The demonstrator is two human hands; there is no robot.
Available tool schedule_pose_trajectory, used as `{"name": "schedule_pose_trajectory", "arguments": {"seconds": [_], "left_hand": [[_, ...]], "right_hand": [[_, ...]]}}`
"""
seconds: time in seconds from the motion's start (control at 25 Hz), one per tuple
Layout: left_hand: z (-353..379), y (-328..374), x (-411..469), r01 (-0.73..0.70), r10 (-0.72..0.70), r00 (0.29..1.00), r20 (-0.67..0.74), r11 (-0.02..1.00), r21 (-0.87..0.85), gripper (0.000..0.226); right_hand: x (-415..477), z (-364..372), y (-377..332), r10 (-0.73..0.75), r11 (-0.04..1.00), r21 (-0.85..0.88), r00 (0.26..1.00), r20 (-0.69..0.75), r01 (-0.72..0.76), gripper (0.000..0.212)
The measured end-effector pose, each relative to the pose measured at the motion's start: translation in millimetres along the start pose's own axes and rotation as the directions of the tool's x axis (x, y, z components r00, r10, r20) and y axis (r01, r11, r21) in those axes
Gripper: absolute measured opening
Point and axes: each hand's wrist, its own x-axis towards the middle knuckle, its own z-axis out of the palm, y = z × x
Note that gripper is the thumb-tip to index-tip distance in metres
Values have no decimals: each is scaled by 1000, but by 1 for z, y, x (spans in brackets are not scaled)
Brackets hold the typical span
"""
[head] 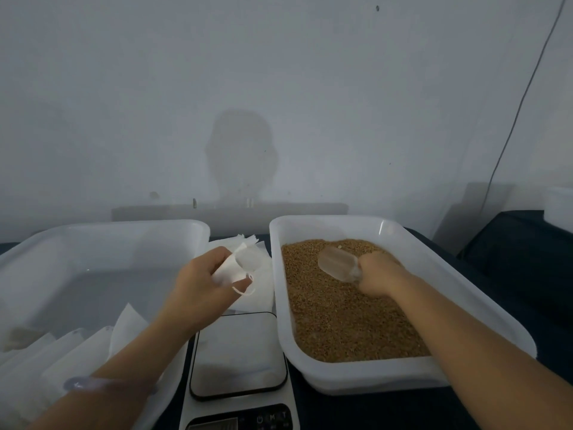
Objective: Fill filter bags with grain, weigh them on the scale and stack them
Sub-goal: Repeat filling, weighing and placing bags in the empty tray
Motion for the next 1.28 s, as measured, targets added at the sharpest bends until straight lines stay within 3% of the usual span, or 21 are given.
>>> {"name": "schedule_pose_trajectory", "arguments": {"seconds": [0.08,0.24,0.36,0.48,0.76,1.04,1.16,1.28], "left_hand": [[1,-2,0,6,-5,1000,-14,999,54,23],[2,0,-1,40,-40,999,1,997,-68,38],[3,-2,2,75,-74,997,4,995,-62,22],[5,-6,3,35,-34,999,-18,998,43,28],[4,0,0,7,-7,1000,3,1000,5,31],[2,22,-3,31,-27,994,109,999,-31,40],[9,41,-5,73,-63,955,291,997,-24,62],[29,51,-8,109,-81,902,424,993,-42,63]], "right_hand": [[3,6,-9,-34,999,9,998,51,33,22],[-4,8,-9,-155,988,41,982,111,151,18],[-15,0,4,-195,981,45,969,150,191,25],[-28,-2,17,-214,977,25,958,190,213,38],[-56,-3,38,-323,946,28,934,150,323,49],[-74,-9,58,-302,946,152,948,96,286,37],[-78,-7,66,-241,956,178,970,24,233,38],[-79,-6,71,-209,965,157,978,-13,208,37]]}}
